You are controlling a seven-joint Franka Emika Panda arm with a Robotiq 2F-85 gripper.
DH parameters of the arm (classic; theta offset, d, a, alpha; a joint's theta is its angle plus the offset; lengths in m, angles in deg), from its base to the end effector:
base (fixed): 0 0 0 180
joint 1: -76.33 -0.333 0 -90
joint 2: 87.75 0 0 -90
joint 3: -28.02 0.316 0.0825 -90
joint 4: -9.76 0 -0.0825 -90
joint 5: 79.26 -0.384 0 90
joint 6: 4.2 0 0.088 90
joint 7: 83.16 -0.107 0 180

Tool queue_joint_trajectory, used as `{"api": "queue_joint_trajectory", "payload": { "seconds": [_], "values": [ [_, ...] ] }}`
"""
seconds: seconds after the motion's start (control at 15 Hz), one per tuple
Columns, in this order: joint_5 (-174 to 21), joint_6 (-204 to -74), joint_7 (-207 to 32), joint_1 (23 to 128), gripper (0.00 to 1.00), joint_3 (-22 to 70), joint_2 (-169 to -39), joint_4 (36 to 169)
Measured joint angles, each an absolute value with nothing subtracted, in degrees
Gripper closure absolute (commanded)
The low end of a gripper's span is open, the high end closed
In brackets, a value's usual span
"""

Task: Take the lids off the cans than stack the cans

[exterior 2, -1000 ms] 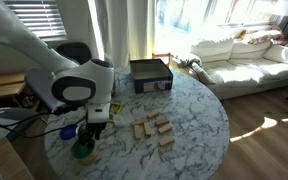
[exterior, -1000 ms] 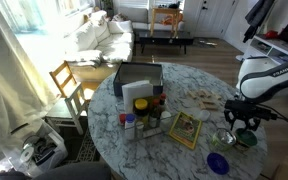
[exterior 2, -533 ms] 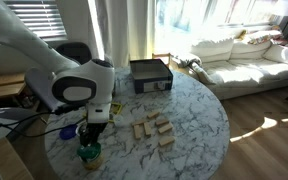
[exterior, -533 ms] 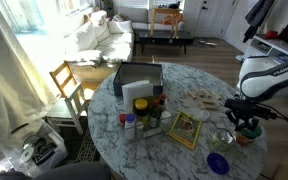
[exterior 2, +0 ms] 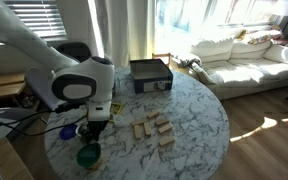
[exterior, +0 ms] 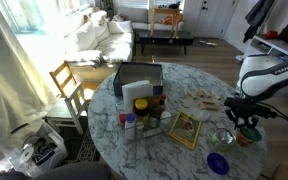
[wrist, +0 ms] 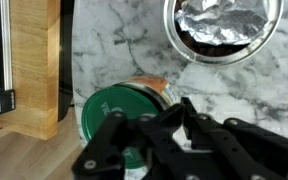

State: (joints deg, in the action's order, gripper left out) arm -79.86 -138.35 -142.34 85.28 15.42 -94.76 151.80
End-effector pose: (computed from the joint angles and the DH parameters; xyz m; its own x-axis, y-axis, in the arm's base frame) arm 0.4146 -0.1659 0.2250 0.1372 -0.9842 -0.1119 -0.9602 -0.1600 0.2290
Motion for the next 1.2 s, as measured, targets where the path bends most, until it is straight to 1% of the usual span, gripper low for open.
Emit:
{"api": "queue_joint_trajectory", "payload": {
  "seconds": [0.07,0.27,0.33,0.47,0.53,0.6,0.67,0.73,0.8,1.2],
  "values": [
    [-79.2,-138.4,-142.3,85.2,0.58,15.4,-94.4,151.8],
    [-74.5,-138.4,-142.4,85.3,0.34,15.1,-92.0,151.7],
    [-73.0,-138.4,-142.4,85.5,0.53,14.7,-91.0,151.7],
    [-70.7,-138.4,-142.7,86.2,0.37,14.0,-89.2,151.7],
    [-70.3,-138.4,-142.7,86.5,0.34,13.8,-88.5,151.7],
    [-70.1,-138.4,-142.7,86.6,0.09,13.7,-88.2,151.7],
    [-70.0,-138.4,-142.7,86.6,0.08,13.7,-88.1,151.7],
    [-70.0,-138.4,-142.7,86.6,0.02,13.8,-88.1,151.7],
    [-70.0,-138.0,-143.2,86.6,0.00,13.9,-88.5,151.6],
    [-70.5,-134.0,-147.0,87.8,0.00,13.2,-94.7,147.4]
  ]
}}
